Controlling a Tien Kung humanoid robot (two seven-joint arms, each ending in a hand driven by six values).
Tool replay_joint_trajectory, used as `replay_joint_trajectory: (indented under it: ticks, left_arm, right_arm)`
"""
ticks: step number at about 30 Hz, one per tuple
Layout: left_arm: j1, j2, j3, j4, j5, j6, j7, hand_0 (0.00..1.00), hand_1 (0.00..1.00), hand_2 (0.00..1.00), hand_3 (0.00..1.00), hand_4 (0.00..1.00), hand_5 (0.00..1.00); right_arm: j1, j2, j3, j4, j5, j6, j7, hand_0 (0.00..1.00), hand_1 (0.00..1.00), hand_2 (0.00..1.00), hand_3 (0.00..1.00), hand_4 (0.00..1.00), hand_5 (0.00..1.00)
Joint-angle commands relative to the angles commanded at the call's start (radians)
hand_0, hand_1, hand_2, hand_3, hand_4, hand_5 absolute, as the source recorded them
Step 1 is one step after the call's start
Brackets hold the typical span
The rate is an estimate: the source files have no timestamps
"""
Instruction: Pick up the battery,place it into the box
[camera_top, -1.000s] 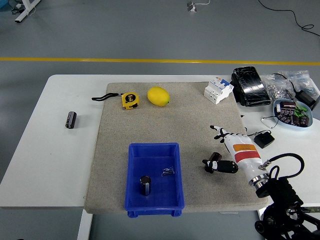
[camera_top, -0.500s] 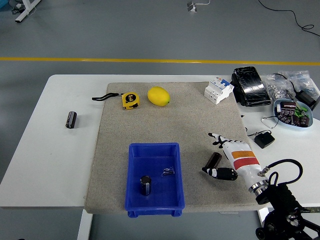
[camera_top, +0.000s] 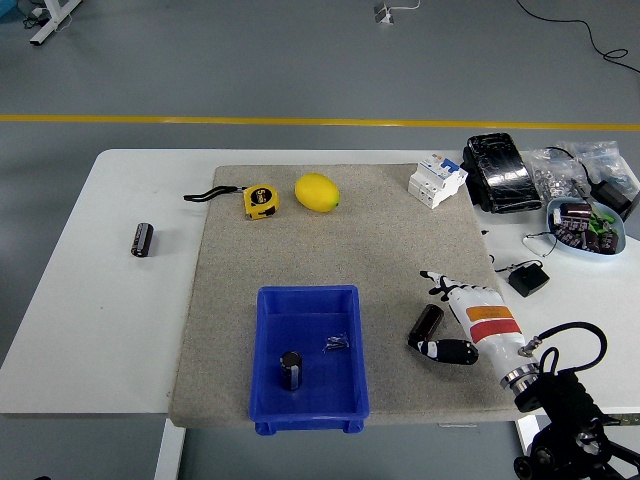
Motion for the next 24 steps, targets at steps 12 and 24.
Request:
replay_joint_trajectory:
  ticks: [12, 24]
  left_arm:
    - [0.003, -0.001, -0.001, -0.002, 0.006, -0.003, -0.002, 0.687, 0.658, 0.685, 0.611, 0.616, 0.657]
    - [0.003, 0.0, -0.004, -0.004, 0.016, -0.01, -0.002, 0.688, 0.662, 0.685, 0.611, 0.616, 0.657]
  right_arm:
    - [-0.003, 0.002, -0.014, -0.032, 0.021, -0.023, 0.02, 0.392, 0.563, 0.65, 0.807, 0.998, 0.363]
    - [-0.003, 0.003, -0.023, -0.038, 0.035, -0.043, 0.029, 0.334, 0.491, 0.563, 0.78, 0.998, 0.329]
